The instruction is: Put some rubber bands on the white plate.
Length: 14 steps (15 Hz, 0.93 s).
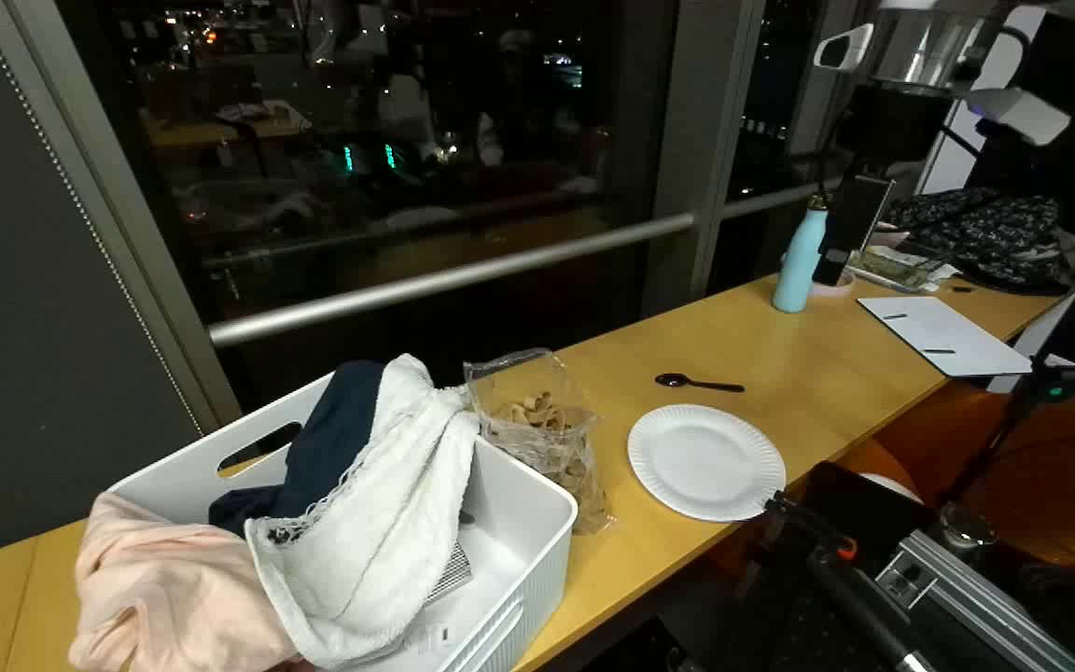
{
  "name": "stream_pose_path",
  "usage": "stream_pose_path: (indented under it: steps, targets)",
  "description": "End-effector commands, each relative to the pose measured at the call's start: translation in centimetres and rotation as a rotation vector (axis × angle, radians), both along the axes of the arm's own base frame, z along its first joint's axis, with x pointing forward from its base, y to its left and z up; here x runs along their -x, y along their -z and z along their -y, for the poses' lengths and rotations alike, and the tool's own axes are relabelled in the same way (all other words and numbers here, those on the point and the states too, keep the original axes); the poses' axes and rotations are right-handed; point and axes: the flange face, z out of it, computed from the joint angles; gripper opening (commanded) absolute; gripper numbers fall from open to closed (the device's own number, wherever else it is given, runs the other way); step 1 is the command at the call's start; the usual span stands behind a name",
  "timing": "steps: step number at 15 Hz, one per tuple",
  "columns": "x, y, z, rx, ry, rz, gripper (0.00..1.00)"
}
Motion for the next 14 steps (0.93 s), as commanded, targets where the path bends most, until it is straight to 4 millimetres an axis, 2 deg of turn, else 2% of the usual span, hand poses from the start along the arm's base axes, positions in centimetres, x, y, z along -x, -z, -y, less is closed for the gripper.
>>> stream_pose_path:
  steps: [1,8,10,14]
  targets:
    - [0.0,-0.1,0.0,0.0,0.0,0.001,1.0]
    - [-0.1,-0.2,0.0,0.001,0.001,0.003,1.0]
    - [-2.5,-1.0,-1.6,0.015,-0.023,0.045,1.0]
    - [-9.5,-4.8,-7.5,0.074,-0.059,0.136,1.0]
